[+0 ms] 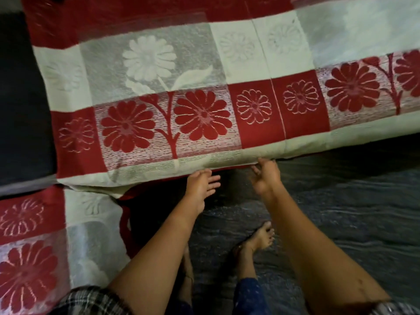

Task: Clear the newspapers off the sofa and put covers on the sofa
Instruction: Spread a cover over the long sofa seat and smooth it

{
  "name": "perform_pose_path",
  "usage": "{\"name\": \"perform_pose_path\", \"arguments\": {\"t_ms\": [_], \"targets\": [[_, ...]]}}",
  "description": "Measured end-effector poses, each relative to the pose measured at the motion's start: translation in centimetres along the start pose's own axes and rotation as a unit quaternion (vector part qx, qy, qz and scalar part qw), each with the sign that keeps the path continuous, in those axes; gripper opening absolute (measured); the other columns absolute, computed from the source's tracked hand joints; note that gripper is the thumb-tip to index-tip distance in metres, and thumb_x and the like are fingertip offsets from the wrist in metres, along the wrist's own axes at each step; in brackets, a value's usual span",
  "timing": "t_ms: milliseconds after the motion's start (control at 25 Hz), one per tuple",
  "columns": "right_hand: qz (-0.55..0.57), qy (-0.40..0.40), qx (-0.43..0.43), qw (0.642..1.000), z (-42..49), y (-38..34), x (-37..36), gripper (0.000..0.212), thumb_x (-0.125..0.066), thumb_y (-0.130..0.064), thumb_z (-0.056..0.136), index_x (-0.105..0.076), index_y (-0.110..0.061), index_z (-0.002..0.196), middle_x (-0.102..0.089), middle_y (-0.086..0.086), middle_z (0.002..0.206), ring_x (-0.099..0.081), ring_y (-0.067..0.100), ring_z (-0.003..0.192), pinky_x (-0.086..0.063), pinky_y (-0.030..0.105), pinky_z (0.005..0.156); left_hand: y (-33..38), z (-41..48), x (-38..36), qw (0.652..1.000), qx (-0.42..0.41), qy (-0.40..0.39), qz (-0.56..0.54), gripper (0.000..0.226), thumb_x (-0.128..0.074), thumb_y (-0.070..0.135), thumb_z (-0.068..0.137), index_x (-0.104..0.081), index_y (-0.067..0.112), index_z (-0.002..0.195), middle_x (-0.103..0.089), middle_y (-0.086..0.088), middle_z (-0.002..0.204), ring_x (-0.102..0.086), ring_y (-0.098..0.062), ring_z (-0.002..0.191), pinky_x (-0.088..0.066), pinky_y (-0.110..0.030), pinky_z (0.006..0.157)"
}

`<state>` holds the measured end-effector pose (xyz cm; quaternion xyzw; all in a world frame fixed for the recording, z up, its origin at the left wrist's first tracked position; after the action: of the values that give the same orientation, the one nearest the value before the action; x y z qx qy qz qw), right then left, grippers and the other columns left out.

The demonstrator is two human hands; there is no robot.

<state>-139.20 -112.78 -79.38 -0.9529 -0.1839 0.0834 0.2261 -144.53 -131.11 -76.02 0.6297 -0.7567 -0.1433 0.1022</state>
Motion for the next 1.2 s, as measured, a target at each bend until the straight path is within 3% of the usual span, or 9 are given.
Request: {"name": "perform_pose_path", "arguments": {"t_ms": [120, 200, 360, 480, 560, 720, 920, 1080, 1200], "targets": [[0.016, -0.011, -0.033, 0.999, 2.0, -0.5, 0.7, 0.026, -0.050, 0.001, 0.090, -0.051, -0.019, 0.108, -0.061, -0.003, 0.059, -0.055, 0.003, 0.044, -0.054, 0.022, 0.050, -1.0, 1.0, -2.7, 1.000, 0.015, 0.010, -0.003, 0.035, -0.038, 0.018, 0.100, -0.042, 0.009, 0.133, -0.059, -0.016, 0.125, -0.058, -0.030, 0.113, -0.042, -0.036, 0.093], [-0.014, -0.016, -0.058, 0.998, 2.1, 0.3, 2.0, 0.015, -0.055, -0.002, 0.090, -0.050, -0.016, 0.088, -0.053, -0.008, 0.042, -0.049, 0.000, 0.037, -0.044, 0.017, 0.040, -2.3, 1.2, -5.2, 0.999, 0.039, 0.004, -0.008, 0.036, -0.036, 0.018, 0.100, -0.040, 0.008, 0.134, -0.058, -0.017, 0.127, -0.056, -0.030, 0.115, -0.042, -0.035, 0.091], [-0.022, -0.042, -0.069, 0.996, 1.8, -0.8, 3.7, 0.020, -0.063, -0.003, 0.085, -0.057, -0.007, 0.104, -0.062, 0.007, 0.078, -0.059, 0.014, 0.067, -0.050, 0.020, 0.047, -3.7, 1.7, -11.3, 0.996, 0.056, -0.008, -0.072, 0.036, -0.032, 0.006, 0.098, -0.042, 0.004, 0.132, -0.056, -0.016, 0.126, -0.053, -0.031, 0.117, -0.040, -0.037, 0.097], [-0.056, -0.093, -0.054, 0.993, 0.3, -2.6, 4.2, 0.011, -0.063, 0.004, 0.082, -0.061, -0.006, 0.085, -0.065, 0.008, 0.073, -0.062, 0.016, 0.064, -0.053, 0.026, 0.060, -3.9, 2.4, -15.2, 0.982, 0.062, -0.016, -0.179, 0.031, -0.030, -0.004, 0.091, -0.057, 0.002, 0.104, -0.064, -0.013, 0.083, -0.057, -0.023, 0.081, -0.046, -0.030, 0.079], [-0.087, -0.101, -0.045, 0.990, 0.1, -3.4, 5.2, 0.013, -0.063, 0.004, 0.082, -0.061, -0.009, 0.080, -0.065, 0.004, 0.067, -0.061, 0.013, 0.059, -0.051, 0.024, 0.058, -4.1, 2.8, -16.6, 0.963, 0.055, -0.016, -0.264, 0.029, -0.029, -0.005, 0.089, -0.055, 0.003, 0.082, -0.059, -0.011, 0.074, -0.052, -0.021, 0.072, -0.044, -0.028, 0.070], [0.003, -0.037, -0.049, 0.998, 2.1, -6.1, 9.2, 0.024, -0.053, -0.005, 0.091, -0.054, -0.015, 0.113, -0.059, -0.001, 0.079, -0.054, 0.009, 0.068, -0.046, 0.026, 0.064, -4.8, 2.2, -16.6, 0.927, 0.030, 0.022, -0.373, 0.022, -0.035, 0.007, 0.096, -0.052, 0.011, 0.082, -0.055, -0.003, 0.086, -0.055, -0.014, 0.083, -0.037, -0.032, 0.100], [0.066, -0.004, -0.031, 0.997, 5.0, -10.8, 10.5, 0.047, -0.056, -0.009, 0.092, -0.040, -0.009, 0.136, -0.059, 0.003, 0.087, -0.053, 0.008, 0.063, -0.054, 0.029, 0.063, -4.8, 2.8, -16.0, 0.929, 0.044, 0.083, -0.357, 0.022, -0.038, 0.009, 0.097, -0.049, 0.012, 0.078, -0.051, 0.000, 0.080, -0.049, -0.009, 0.072, -0.038, -0.028, 0.096], [0.007, 0.028, -0.068, 0.997, 4.8, -10.6, 12.9, 0.015, -0.068, -0.005, 0.083, -0.053, -0.007, 0.086, -0.054, 0.004, 0.065, -0.049, 0.008, 0.054, -0.045, 0.022, 0.048, -6.8, 2.3, -16.3, 0.934, 0.077, 0.124, -0.327, 0.021, -0.038, 0.016, 0.097, -0.050, 0.011, 0.079, -0.048, -0.001, 0.081, -0.049, -0.012, 0.075, -0.036, -0.028, 0.090], [0.000, -0.001, -0.074, 0.997, 4.4, -9.9, 13.7, 0.023, -0.069, -0.007, 0.082, -0.049, -0.012, 0.071, -0.053, -0.001, 0.052, -0.047, 0.004, 0.041, -0.043, 0.019, 0.042, -8.4, 1.2, -18.9, 0.911, 0.090, 0.114, -0.385, 0.017, -0.037, 0.012, 0.092, -0.047, 0.009, 0.107, -0.048, -0.012, 0.110, -0.050, -0.025, 0.113, -0.034, -0.036, 0.104]]}}
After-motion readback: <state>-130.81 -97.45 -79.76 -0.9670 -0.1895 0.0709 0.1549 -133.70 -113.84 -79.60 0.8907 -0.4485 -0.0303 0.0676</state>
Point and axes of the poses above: each hand's wrist, its own z-axis towards the middle knuckle, its own x-axis out of the back of the hand, y = z × x, the point moved 10 cm from there along z, towards the middle knuckle
